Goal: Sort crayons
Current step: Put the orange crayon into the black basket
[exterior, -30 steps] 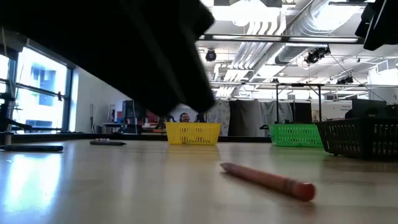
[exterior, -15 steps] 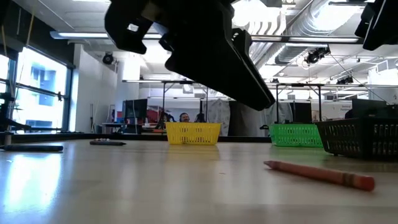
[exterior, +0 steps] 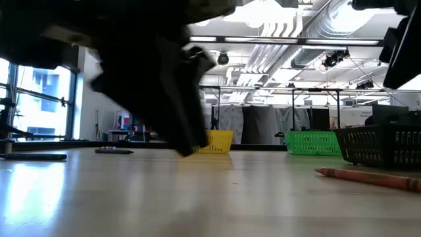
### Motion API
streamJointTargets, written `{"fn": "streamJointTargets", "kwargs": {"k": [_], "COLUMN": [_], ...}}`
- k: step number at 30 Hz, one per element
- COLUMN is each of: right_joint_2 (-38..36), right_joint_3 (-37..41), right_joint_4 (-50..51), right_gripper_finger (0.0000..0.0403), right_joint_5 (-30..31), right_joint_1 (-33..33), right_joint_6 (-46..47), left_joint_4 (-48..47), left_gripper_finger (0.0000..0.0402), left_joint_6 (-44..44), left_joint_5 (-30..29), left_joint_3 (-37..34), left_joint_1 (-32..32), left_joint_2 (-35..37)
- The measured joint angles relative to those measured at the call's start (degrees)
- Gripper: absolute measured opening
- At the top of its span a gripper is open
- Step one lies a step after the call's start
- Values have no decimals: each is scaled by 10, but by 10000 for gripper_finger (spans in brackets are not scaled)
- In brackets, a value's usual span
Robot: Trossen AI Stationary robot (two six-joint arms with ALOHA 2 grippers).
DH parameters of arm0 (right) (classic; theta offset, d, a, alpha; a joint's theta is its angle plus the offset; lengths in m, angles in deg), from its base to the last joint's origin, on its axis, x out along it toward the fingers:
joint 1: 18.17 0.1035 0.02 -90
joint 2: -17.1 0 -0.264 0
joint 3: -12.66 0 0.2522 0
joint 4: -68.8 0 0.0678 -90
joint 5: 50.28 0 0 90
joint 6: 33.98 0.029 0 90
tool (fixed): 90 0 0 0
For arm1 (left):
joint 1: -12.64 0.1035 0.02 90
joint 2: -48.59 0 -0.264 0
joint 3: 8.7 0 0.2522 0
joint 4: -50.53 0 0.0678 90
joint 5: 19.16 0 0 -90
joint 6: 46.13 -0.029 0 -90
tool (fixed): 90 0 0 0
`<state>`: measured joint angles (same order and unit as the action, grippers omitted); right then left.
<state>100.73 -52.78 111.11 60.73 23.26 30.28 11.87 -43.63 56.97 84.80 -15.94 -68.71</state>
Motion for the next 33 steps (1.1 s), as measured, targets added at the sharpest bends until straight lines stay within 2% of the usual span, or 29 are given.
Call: {"fn": "streamJointTargets", "kwargs": {"k": [9, 14, 21, 28, 33], "right_joint_2": [80, 113, 140, 155, 153], "right_joint_3": [0, 0, 0, -2, -43], "right_joint_4": [-39, -38, -30, -3, 34], "right_gripper_finger": [119, 119, 119, 119, 119], "right_joint_5": [-2, -25, -28, -41, -41], "right_joint_1": [-17, -30, -44, -48, -48], "right_joint_6": [97, 129, 162, 168, 144], "left_joint_4": [-72, -138, -192, -188, -185], "left_gripper_finger": [130, 121, 115, 115, 115], "left_joint_6": [196, 286, 355, 390, 394], "left_joint_5": [-6, -21, -78, -162, -201], "left_joint_3": [0, 0, 0, 0, 0], "left_joint_1": [-69, -108, -160, -203, -223], "left_joint_2": [4, 13, 46, 88, 112]}}
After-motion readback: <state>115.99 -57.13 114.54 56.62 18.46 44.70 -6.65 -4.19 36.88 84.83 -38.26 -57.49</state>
